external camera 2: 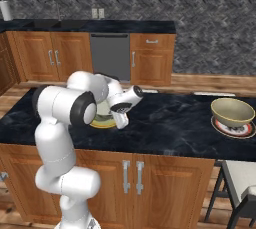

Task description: Move the bowls from the cabinet to the plates on the dining table.

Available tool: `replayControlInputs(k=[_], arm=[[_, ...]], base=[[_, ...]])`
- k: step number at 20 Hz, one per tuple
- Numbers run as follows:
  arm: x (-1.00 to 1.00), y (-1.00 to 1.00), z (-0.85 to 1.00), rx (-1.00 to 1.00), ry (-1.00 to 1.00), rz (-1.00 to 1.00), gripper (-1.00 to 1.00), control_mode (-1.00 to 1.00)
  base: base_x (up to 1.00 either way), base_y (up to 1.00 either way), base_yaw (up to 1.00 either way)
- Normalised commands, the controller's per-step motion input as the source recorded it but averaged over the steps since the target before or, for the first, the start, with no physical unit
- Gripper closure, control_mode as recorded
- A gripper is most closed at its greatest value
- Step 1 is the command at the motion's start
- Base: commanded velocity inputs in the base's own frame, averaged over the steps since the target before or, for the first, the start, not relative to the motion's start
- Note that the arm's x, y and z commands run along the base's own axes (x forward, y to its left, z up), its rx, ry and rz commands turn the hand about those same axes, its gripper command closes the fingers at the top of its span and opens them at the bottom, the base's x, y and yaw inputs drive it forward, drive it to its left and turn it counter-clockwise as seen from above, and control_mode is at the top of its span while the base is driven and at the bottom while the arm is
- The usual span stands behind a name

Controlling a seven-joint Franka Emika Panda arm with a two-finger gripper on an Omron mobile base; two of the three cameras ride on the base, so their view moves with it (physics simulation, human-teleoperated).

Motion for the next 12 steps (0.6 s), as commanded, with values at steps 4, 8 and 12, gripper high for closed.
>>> replayControlInputs(k=[4, 8, 12], arm=[[-0.01, 0.0, 0.0, 0.0, 0.0, 0.12, 1.0, -1.0], [-0.01, 0.0, 0.0, 0.0, 0.0, 0.08, 1.0, -1.0], [0.0, 0.0, 0.0, 0.0, 0.0, 0.03, 1.0, -1.0]], base=[[0.0, 0.0, 0.0], [0.0, 0.0, 0.0], [0.0, 0.0, 0.0]])
